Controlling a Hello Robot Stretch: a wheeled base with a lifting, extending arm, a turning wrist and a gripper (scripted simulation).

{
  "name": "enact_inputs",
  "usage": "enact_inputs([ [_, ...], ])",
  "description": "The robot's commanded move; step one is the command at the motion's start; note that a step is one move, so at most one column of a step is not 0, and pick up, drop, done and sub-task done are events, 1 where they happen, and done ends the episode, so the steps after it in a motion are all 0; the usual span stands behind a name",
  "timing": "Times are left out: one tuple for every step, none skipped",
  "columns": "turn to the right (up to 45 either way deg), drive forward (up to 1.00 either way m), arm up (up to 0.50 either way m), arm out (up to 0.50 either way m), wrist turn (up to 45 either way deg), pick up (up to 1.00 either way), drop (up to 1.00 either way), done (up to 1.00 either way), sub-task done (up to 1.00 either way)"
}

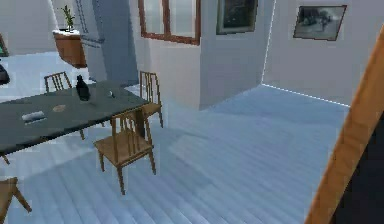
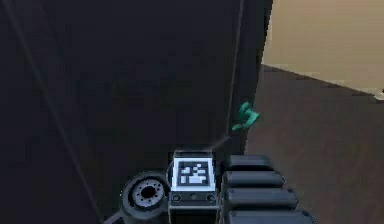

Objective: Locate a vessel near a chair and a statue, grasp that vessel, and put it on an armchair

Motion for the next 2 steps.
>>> enact_inputs([
  [-42.0,0.00,0.00,0.00,0.0,0.00,0.00,0.00,0.00],
  [0.0,0.30,0.00,0.00,0.0,0.00,0.00,0.00,0.00],
])
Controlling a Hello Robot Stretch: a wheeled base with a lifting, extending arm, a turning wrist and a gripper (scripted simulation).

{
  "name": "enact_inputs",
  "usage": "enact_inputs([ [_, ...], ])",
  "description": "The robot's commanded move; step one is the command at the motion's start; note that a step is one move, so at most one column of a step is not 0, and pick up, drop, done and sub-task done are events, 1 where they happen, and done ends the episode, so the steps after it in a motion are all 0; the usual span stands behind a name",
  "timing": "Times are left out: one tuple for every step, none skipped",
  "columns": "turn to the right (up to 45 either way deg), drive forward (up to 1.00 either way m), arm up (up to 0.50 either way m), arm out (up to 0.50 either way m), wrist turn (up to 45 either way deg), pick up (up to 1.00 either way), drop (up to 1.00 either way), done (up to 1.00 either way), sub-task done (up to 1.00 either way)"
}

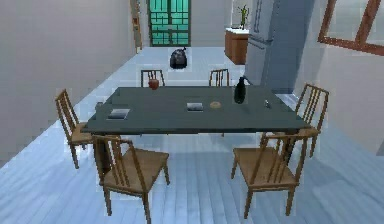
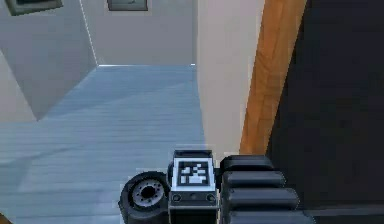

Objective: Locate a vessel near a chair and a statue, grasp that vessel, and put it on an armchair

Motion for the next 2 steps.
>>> enact_inputs([
  [-45.0,0.00,0.00,0.00,0.0,0.00,0.00,0.00,0.00],
  [-9.0,0.00,0.00,0.00,0.0,0.00,0.00,0.00,0.00],
])
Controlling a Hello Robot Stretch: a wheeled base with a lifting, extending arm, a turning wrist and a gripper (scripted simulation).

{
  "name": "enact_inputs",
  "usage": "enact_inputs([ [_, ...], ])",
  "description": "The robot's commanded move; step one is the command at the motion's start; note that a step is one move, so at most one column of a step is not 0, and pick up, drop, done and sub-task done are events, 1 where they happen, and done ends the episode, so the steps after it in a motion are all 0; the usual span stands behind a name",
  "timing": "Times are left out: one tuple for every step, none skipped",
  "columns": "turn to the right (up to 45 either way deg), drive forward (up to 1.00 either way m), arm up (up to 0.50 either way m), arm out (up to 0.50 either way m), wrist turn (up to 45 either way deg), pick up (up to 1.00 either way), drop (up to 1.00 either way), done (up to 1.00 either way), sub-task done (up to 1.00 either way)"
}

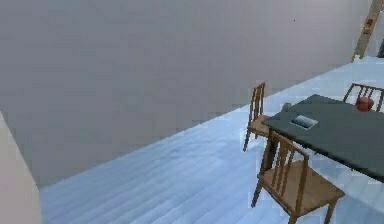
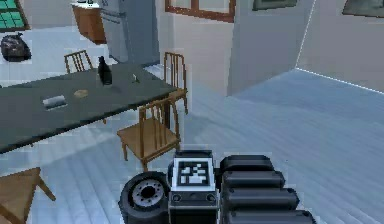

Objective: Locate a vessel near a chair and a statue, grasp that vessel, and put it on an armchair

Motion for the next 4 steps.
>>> enact_inputs([
  [0.0,1.00,0.00,0.00,0.0,0.00,0.00,0.00,0.00],
  [-12.0,0.00,0.00,0.00,0.0,0.00,0.00,0.00,0.00],
  [0.0,0.30,0.00,0.00,0.0,0.00,0.00,0.00,0.00],
  [39.0,0.00,0.00,0.00,0.0,0.00,0.00,0.00,0.00],
])
